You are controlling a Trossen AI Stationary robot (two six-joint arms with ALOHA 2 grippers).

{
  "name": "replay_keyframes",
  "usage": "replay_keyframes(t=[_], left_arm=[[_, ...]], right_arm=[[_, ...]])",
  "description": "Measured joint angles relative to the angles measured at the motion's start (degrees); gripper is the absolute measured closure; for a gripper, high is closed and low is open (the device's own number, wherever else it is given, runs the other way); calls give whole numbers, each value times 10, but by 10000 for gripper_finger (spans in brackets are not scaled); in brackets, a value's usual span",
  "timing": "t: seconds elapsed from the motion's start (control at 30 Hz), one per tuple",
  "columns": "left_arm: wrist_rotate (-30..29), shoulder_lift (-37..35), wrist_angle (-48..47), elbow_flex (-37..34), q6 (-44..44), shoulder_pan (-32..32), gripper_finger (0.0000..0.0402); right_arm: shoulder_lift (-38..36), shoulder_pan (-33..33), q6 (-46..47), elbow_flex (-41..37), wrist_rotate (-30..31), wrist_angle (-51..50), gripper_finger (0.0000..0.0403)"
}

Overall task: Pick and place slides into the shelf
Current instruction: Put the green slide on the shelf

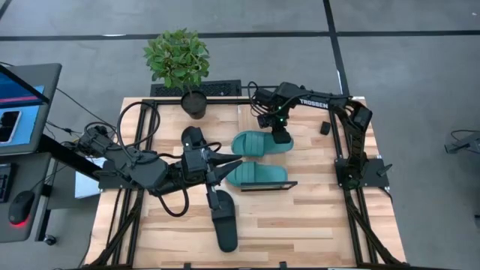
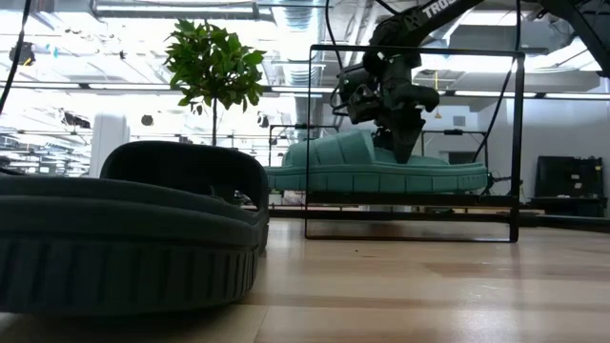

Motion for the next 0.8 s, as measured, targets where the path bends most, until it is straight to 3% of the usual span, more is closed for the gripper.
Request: replay_keyframes(t=[0.2,0.47,0.6,0.8], left_arm=[[0,0,0,0,0,0,366],[0,0,-3,0,0,0,366],[0,0,-12,0,-7,0,366],[0,0,-13,0,-9,0,366]], right_arm=[[0,-1,24,0,6,4,232],[0,7,35,0,5,18,157],[0,14,32,0,9,21,139],[0,30,35,0,126,44,142]])
